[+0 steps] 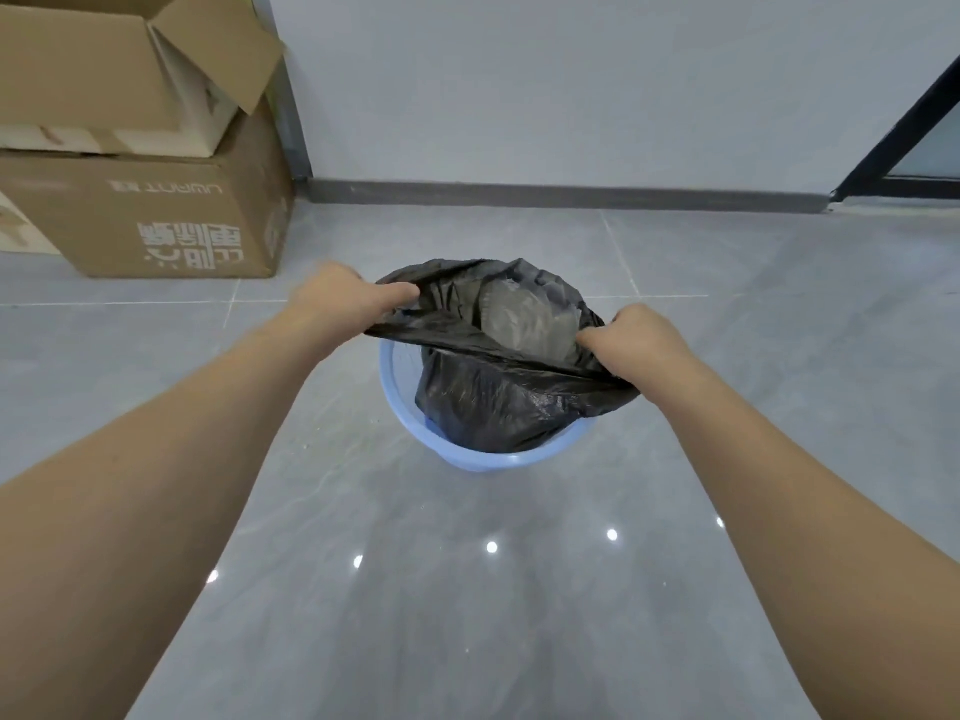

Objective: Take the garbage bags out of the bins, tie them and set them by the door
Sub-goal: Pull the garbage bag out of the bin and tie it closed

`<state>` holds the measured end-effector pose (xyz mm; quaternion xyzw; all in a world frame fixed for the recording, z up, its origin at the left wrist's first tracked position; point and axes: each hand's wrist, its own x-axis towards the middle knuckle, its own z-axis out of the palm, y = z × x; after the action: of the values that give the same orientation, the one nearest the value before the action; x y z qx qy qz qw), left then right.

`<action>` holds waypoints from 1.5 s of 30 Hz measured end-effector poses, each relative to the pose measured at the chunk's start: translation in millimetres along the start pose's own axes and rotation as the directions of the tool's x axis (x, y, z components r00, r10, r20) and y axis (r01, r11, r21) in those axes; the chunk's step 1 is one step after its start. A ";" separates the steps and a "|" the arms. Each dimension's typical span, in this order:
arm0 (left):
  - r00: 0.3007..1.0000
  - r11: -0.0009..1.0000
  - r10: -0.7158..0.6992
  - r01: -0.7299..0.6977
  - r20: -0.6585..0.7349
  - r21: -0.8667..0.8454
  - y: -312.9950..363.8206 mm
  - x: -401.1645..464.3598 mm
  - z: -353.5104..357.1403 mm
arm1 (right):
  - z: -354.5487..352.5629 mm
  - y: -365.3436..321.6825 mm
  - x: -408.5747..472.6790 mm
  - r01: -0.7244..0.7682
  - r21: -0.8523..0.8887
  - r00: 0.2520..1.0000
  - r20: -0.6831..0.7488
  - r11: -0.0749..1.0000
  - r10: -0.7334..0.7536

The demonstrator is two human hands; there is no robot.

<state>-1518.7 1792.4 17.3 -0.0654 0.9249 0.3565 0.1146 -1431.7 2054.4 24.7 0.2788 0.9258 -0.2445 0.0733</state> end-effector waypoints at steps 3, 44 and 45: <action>0.996 0.991 0.092 -0.094 0.020 0.099 1.3 -0.2 6.8 | 3.8 7.2 3.6 -0.055 -0.086 0.998 0.009 0.995 0.056; 0.891 -0.034 0.369 0.298 0.265 -0.954 205.5 -107.1 3.4 | -161.8 12.0 -50.0 0.238 0.963 0.952 -0.258 0.129 0.163; 0.878 -0.006 0.389 0.304 0.278 -0.953 213.5 -116.6 7.7 | -171.5 23.2 -53.3 0.251 0.953 0.945 -0.280 0.172 0.170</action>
<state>-1448.1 1959.6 179.6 -0.0075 0.3332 0.9107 0.2441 -1374.3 2130.2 178.8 0.2704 0.5548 -0.7343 -0.2825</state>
